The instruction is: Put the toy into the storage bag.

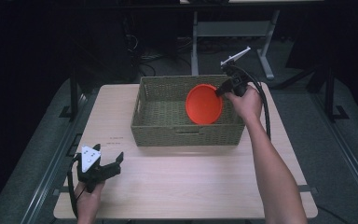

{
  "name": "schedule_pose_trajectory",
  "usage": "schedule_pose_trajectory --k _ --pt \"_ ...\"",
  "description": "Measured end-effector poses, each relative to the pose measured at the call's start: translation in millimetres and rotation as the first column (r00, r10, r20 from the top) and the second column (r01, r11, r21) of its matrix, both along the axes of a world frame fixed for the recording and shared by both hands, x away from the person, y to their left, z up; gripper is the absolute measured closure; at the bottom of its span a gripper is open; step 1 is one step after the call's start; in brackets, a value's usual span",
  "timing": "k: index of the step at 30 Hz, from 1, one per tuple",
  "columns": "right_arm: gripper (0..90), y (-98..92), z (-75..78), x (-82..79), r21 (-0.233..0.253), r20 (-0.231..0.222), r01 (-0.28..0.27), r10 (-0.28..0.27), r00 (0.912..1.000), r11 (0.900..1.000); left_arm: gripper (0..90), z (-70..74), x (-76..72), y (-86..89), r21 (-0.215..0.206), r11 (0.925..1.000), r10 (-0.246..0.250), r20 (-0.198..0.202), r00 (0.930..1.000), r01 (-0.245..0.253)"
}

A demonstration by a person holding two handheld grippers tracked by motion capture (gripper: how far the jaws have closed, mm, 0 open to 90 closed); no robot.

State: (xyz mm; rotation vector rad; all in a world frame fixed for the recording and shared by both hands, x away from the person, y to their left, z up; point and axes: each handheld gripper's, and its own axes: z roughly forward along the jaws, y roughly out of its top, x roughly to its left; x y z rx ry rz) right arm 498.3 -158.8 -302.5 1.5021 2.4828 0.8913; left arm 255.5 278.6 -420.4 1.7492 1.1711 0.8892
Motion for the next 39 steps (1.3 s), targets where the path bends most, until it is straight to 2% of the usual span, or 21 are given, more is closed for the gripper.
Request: schedule_pose_trajectory --k 3,12,14,24,29,39 --pt "82.1 0.6 -2.1 0.2 0.002 0.001 -0.001 0.001 1.0000 1.000 12.8 0.0 -0.2 -0.3 -0.002 1.0000 -0.001 0.003 1.0000 0.001" --pt "82.0 -0.4 -20.7 3.6 -0.017 -0.038 0.012 -0.013 0.9992 1.000 12.8 -0.2 0.2 0.0 -0.005 1.0000 0.000 0.004 1.0000 0.000" --pt "82.0 0.0 -21.8 3.8 -0.024 -0.041 0.013 -0.014 0.9991 1.000 12.8 0.1 0.0 0.8 0.004 1.0000 -0.002 0.000 1.0000 0.002" --pt "81.9 0.1 -34.8 3.2 -0.044 -0.054 0.010 -0.012 0.9985 0.999 12.8 0.0 -0.3 -0.4 -0.005 1.0000 0.000 0.003 1.0000 0.000" --pt "81.7 0.5 -42.8 4.1 -0.047 -0.078 0.006 -0.010 0.9969 0.999 12.8 -0.2 -0.3 -0.6 -0.004 1.0000 0.001 0.002 1.0000 -0.001" --pt "81.1 -3.2 -46.2 4.4 -0.038 -0.080 0.016 -0.019 0.9966 0.999 12.8 0.0 -0.4 -0.2 -0.002 1.0000 0.000 0.003 1.0000 0.000"
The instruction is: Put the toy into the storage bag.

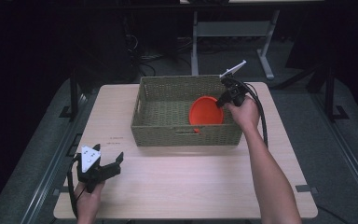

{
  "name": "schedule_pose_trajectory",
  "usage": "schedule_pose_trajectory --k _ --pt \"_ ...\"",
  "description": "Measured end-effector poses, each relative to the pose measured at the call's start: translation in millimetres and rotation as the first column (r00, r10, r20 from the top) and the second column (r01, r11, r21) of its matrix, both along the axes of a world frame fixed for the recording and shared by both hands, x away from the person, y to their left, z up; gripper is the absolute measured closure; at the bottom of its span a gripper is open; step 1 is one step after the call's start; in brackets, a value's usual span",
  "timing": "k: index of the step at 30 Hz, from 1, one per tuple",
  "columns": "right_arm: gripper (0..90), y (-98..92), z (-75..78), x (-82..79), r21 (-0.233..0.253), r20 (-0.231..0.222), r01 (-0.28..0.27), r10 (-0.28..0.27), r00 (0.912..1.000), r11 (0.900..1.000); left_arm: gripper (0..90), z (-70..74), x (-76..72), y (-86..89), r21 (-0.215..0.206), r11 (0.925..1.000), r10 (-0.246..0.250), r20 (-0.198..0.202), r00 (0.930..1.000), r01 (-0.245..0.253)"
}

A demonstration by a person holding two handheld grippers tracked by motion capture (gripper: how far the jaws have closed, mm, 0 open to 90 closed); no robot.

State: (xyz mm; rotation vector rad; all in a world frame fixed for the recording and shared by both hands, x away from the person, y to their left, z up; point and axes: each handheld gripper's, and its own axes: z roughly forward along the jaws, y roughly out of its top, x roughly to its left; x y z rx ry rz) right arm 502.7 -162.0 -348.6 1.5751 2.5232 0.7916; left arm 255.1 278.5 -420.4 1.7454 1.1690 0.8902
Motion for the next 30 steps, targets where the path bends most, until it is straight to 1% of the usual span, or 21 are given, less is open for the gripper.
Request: schedule_pose_trajectory --k 4,9,11,12,19,21,23,25,30 --pt "80.9 -1.8 -0.3 0.6 0.006 -0.011 0.001 -0.001 0.9999 1.000 12.8 -0.1 0.0 -0.3 -0.003 1.0000 0.001 0.002 1.0000 -0.001" --pt "80.7 -3.0 -1.5 0.9 0.006 -0.010 0.000 0.000 1.0000 1.000 12.8 0.2 0.3 0.5 0.000 1.0000 0.005 0.001 1.0000 -0.005" --pt "80.5 -3.4 -1.5 1.2 0.010 -0.013 0.000 0.000 0.9999 1.000 12.8 0.1 0.9 -0.5 -0.006 1.0000 0.007 0.001 1.0000 -0.007" --pt "79.7 -3.4 -1.4 0.7 0.011 -0.012 0.002 -0.002 0.9999 1.000 12.8 0.1 1.0 -1.4 -0.001 1.0000 0.003 0.000 1.0000 -0.003" --pt "79.0 -3.4 -1.2 1.5 0.001 -0.008 -0.002 0.002 1.0000 1.000 12.8 -0.1 1.4 -0.6 -0.006 1.0000 0.006 0.002 1.0000 -0.006" --pt "77.9 -3.3 -1.4 1.6 0.002 -0.008 0.003 -0.003 1.0000 1.000 12.8 -0.2 1.5 -0.4 -0.008 0.9999 0.008 0.002 1.0000 -0.008" --pt "74.8 -3.3 -2.3 2.0 -0.002 -0.008 0.003 -0.003 1.0000 1.000 12.8 -0.3 1.5 -0.5 -0.010 0.9999 0.009 0.000 1.0000 -0.009" --pt "74.9 -3.5 -2.5 2.1 -0.011 -0.006 0.006 -0.006 1.0000 1.000 12.8 -0.2 1.4 -0.4 -0.007 0.9999 0.007 0.002 1.0000 -0.007" --pt "74.7 -4.3 -2.5 2.7 0.000 -0.003 0.007 -0.007 1.0000 1.000 12.8 -0.2 1.6 -0.3 -0.005 1.0000 0.006 -0.001 1.0000 -0.006"
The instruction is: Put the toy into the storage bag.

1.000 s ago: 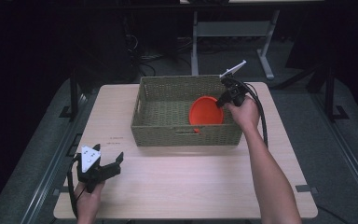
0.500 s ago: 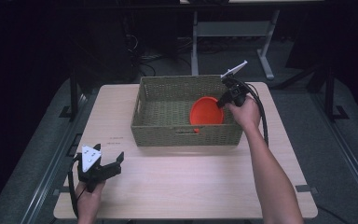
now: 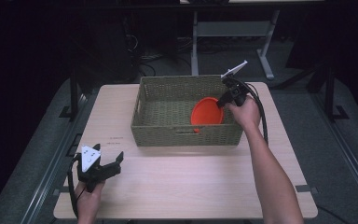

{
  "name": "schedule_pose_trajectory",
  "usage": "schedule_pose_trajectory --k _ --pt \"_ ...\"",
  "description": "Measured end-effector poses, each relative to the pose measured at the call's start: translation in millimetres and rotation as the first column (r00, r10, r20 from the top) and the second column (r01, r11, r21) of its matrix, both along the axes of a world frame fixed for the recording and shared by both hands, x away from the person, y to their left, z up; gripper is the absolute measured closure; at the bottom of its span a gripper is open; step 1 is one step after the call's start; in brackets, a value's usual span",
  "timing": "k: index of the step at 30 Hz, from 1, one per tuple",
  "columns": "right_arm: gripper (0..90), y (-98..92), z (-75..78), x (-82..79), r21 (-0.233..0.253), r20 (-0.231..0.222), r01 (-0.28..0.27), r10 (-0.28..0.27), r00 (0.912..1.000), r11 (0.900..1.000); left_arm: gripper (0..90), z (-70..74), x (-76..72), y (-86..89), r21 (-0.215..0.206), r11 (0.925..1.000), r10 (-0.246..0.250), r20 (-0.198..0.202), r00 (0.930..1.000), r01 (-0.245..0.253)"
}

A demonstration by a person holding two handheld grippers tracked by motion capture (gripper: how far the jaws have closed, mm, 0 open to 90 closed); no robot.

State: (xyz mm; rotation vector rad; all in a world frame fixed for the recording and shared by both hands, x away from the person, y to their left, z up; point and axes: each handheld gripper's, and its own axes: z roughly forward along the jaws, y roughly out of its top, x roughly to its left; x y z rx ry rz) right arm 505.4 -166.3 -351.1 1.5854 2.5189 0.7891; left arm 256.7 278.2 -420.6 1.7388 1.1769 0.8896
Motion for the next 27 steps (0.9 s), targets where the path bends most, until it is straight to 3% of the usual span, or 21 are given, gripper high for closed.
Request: schedule_pose_trajectory --k 11,21,27 --pt "69.4 2.3 3.2 -2.2 -0.011 0.018 0.004 -0.004 0.9998 1.000 12.8 0.7 -2.0 0.5 0.003 1.0000 -0.003 0.005 1.0000 0.003" --pt "68.1 6.1 9.1 -8.4 0.006 0.037 -0.040 0.040 0.9985 0.999 12.8 0.4 -2.2 -0.7 0.000 1.0000 -0.003 0.006 1.0000 0.003" --pt "66.0 6.4 14.3 -11.8 0.042 0.047 -0.060 0.058 0.9972 0.997 12.8 0.8 -2.4 0.4 0.004 1.0000 -0.002 0.005 1.0000 0.002"
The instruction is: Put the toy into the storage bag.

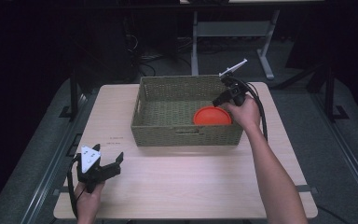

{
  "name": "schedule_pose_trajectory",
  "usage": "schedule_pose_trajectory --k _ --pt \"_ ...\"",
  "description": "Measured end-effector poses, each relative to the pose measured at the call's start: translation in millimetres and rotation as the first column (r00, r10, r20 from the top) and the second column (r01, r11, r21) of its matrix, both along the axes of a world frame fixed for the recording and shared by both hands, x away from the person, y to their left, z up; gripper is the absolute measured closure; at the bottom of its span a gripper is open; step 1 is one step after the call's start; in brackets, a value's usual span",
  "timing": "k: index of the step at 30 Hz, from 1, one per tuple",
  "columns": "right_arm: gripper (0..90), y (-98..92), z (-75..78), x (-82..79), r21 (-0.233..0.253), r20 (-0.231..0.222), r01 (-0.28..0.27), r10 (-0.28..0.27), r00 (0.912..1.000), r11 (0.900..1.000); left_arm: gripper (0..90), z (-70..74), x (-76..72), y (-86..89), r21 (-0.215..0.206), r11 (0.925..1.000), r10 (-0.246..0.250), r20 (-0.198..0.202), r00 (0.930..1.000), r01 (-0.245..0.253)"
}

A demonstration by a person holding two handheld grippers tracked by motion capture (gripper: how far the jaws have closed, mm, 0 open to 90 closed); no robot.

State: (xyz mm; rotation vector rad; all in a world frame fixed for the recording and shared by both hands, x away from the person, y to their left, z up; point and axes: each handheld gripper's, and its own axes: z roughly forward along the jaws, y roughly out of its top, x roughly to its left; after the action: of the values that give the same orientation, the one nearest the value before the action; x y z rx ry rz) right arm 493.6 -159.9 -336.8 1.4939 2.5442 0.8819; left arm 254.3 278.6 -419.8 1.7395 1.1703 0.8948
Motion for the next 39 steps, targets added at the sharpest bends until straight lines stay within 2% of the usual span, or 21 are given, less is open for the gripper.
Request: schedule_pose_trajectory --k 9,15,23,30,39 --pt "57.7 -0.9 0.2 -4.9 0.026 -0.011 -0.017 0.017 0.9998 1.000 12.7 -0.2 0.0 -0.9 -0.001 1.0000 0.001 -0.001 1.0000 -0.001" --pt "54.6 0.0 -3.8 -8.8 0.022 -0.030 -0.036 0.037 0.9989 0.999 12.8 -0.1 -0.3 -1.7 0.004 1.0000 -0.004 -0.001 1.0000 0.004" --pt "48.7 0.0 3.4 -14.2 0.038 -0.010 -0.053 0.054 0.9985 0.998 12.8 0.0 -0.5 -1.6 0.001 1.0000 -0.004 0.003 1.0000 0.004" --pt "41.7 -2.5 6.0 -17.8 0.057 -0.018 -0.064 0.065 0.9977 0.996 12.8 -0.1 -0.3 -2.0 0.003 1.0000 -0.006 0.001 1.0000 0.006" --pt "34.6 -11.0 9.2 -32.6 0.100 0.003 -0.081 0.082 0.9967 0.992 12.8 -0.2 -0.2 -2.7 0.003 1.0000 -0.004 0.002 1.0000 0.004"
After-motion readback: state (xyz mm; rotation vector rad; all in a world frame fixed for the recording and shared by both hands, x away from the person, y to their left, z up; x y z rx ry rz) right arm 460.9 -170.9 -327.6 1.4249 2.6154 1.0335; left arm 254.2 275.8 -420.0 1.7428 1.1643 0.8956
